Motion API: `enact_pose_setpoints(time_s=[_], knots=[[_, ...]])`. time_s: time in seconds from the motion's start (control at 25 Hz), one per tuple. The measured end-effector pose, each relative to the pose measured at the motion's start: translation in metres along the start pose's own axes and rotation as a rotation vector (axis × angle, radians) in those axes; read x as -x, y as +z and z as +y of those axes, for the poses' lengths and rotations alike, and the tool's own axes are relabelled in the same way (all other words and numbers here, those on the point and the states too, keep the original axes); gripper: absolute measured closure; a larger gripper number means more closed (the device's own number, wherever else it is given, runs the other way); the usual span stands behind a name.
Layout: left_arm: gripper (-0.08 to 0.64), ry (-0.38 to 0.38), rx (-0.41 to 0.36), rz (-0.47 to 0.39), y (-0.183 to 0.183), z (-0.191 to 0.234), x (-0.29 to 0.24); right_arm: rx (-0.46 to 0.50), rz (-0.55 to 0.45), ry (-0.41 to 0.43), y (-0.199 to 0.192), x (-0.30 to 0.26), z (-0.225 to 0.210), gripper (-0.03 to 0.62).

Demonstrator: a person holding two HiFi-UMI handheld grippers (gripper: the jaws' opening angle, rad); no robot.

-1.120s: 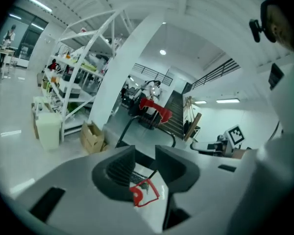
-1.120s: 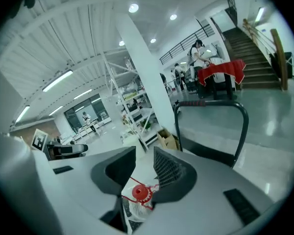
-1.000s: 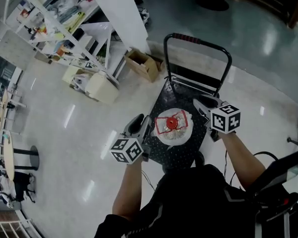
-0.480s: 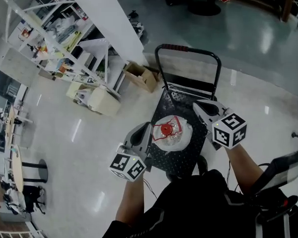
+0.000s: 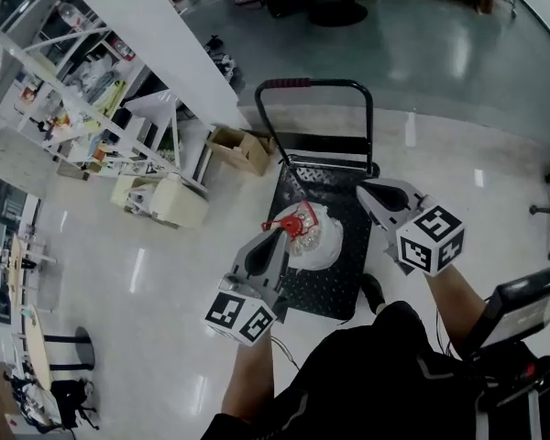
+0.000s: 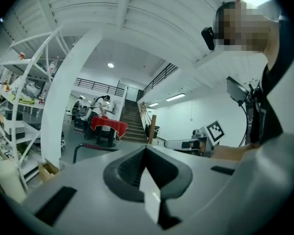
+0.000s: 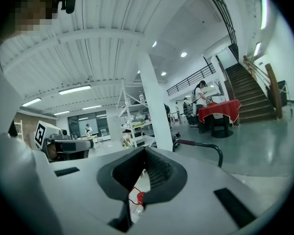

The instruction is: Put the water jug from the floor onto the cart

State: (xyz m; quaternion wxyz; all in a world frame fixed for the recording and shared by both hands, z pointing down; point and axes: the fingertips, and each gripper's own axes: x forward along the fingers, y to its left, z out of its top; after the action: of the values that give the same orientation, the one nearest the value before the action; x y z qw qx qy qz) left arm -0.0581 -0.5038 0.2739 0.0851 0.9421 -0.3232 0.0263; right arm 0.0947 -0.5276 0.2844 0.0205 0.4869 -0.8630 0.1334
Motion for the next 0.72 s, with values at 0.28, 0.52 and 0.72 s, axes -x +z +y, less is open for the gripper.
enact_pose_setpoints(time_s=[0.28, 0.52, 0.72], knots=[[0.560, -0.173, 0.007, -0.003, -0.038, -0.092, 0.081, -0.008, 0.036, -0.191, -0.059, 0.125, 0.075, 0.589], [0.560, -0.236, 0.043, 0.077, -0.064, -0.146, 0.147, -0.033, 0.040, -0.295, -0.079, 0.223, 0.133, 0.589], [0.560, -0.290, -0.007, 0.082, -0.067, -0.227, 0.175, -0.020, 0.011, -0.343, -0.091, 0.319, 0.154, 0.589]])
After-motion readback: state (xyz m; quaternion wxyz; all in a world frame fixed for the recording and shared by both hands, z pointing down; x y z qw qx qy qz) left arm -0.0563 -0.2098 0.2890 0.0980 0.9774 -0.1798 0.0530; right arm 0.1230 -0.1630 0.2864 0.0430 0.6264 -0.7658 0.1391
